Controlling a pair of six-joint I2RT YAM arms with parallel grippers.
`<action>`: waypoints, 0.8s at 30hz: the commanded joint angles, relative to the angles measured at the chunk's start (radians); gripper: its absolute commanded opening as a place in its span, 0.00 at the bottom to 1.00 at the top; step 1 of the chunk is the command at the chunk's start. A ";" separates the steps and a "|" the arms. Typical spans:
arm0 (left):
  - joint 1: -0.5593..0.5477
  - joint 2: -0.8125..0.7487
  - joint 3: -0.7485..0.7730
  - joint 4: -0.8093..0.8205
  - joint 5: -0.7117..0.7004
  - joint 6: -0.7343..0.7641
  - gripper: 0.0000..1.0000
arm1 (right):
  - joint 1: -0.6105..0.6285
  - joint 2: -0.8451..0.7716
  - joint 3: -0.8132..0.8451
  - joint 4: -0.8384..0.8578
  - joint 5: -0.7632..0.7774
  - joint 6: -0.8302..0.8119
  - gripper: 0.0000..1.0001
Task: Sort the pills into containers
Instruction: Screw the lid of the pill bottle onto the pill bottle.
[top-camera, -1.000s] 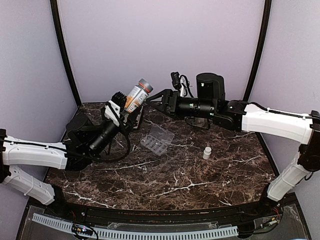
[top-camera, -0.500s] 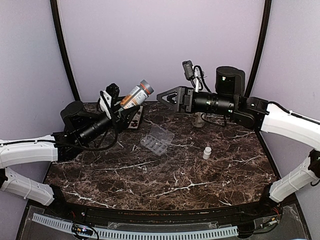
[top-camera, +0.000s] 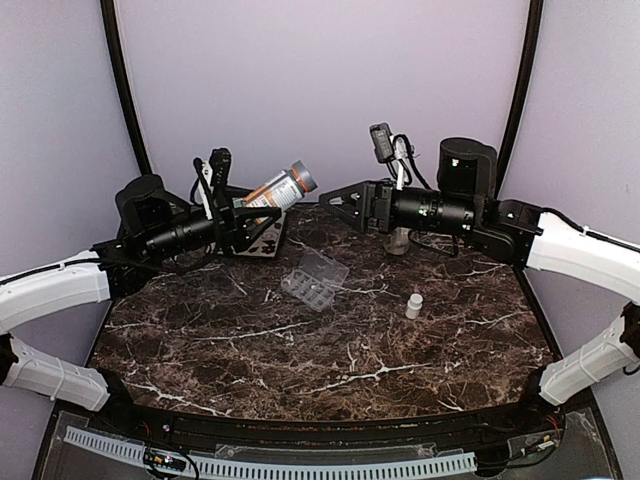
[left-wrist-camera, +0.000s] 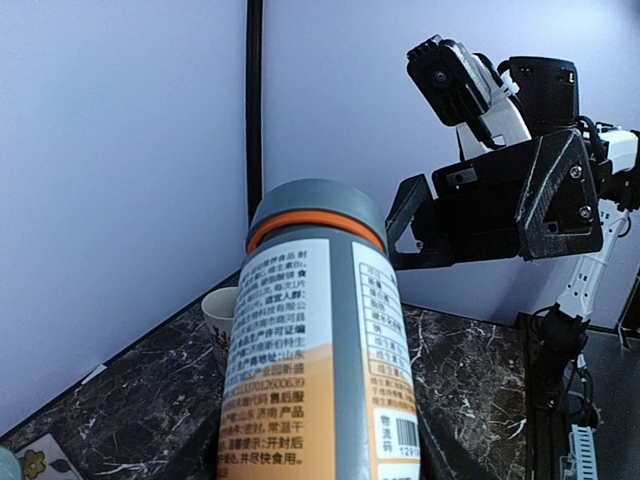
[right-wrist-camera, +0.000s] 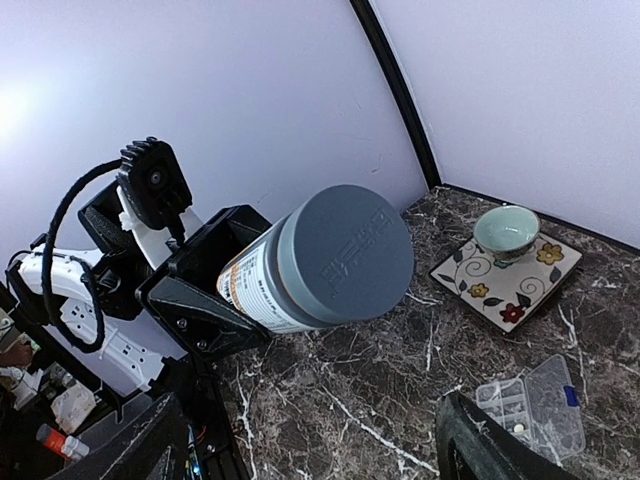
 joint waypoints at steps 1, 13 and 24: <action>0.036 0.014 0.056 -0.011 0.205 -0.109 0.00 | -0.007 -0.027 -0.018 0.084 -0.019 -0.015 0.86; 0.112 0.082 0.086 0.049 0.449 -0.257 0.00 | -0.012 -0.002 -0.010 0.137 -0.047 0.004 0.87; 0.138 0.122 0.103 0.094 0.563 -0.338 0.00 | -0.017 0.016 -0.008 0.150 -0.053 0.005 0.86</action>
